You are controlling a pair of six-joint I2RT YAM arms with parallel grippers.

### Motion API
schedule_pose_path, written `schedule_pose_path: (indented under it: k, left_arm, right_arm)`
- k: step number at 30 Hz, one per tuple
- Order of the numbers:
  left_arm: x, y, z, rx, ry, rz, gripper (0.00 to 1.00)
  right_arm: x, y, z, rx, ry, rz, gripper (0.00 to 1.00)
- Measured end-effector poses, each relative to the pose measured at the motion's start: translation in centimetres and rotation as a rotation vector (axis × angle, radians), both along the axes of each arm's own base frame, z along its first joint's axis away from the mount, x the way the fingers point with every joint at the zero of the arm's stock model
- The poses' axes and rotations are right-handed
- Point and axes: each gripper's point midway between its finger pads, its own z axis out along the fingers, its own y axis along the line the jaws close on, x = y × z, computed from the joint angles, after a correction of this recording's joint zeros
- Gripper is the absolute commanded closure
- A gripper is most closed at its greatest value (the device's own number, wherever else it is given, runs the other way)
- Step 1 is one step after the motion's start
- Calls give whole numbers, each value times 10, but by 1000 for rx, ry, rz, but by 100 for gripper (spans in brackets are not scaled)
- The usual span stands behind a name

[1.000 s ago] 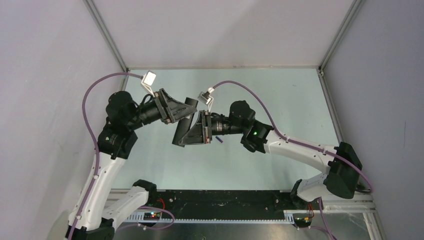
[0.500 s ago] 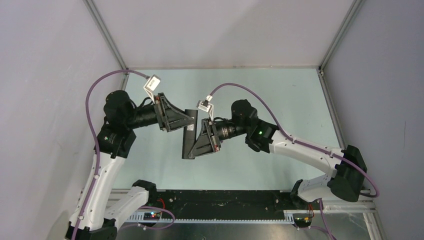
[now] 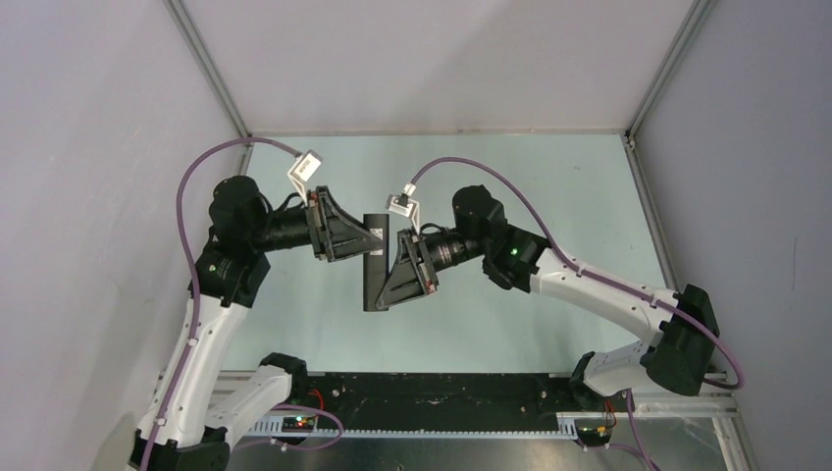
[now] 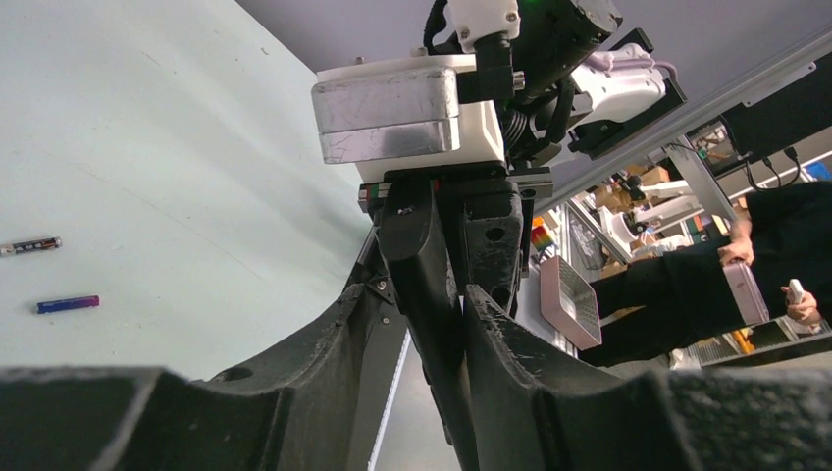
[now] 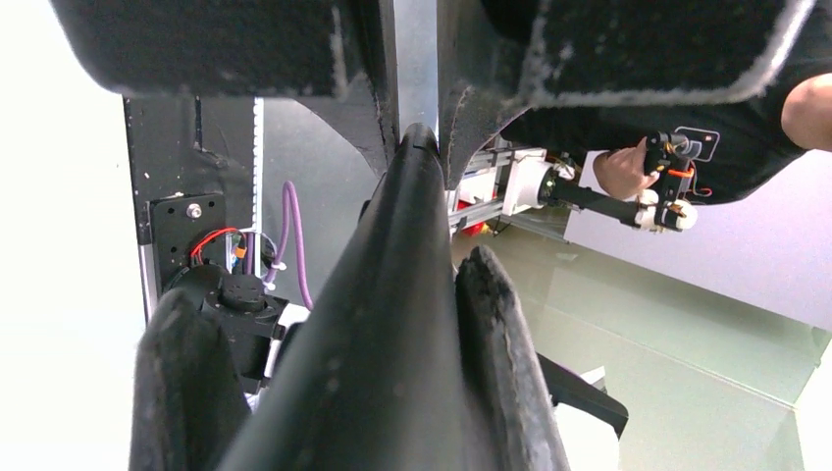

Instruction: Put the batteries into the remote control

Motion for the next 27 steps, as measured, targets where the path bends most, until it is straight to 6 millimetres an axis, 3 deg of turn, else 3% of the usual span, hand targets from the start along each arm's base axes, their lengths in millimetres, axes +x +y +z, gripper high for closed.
schedule_pose_path:
  k: [3, 5, 7, 9, 13, 15, 20, 27]
  left_arm:
    - [-1, -1, -1, 0, 2, -13, 65]
    - [-3, -1, -1, -1, 1, -21, 87]
    - [-6, -2, -1, -5, 13, -35, 98]
    - [-7, -2, -1, -8, 40, -33, 100]
    - [-4, -1, -1, -8, 49, -13, 100]
    - [-3, -1, -1, -7, 46, 4, 100]
    - [10, 1, 2, -13, 78, 92, 100]
    - [24, 8, 14, -64, 154, 250, 100]
  right_arm:
    - [-1, 1, 0, -7, -2, 15, 100]
    - [1, 1, -2, -18, 0, 15, 99]
    - [5, 3, -6, -29, -9, 6, 93]
    - [10, 4, -10, -34, -22, -7, 80]
    - [17, 6, -11, -49, -6, -48, 33]
    - [23, 8, -8, -49, -1, -81, 22]
    - [25, 17, -3, -34, -45, -158, 17]
    - [24, 28, 11, 46, -94, -302, 29]
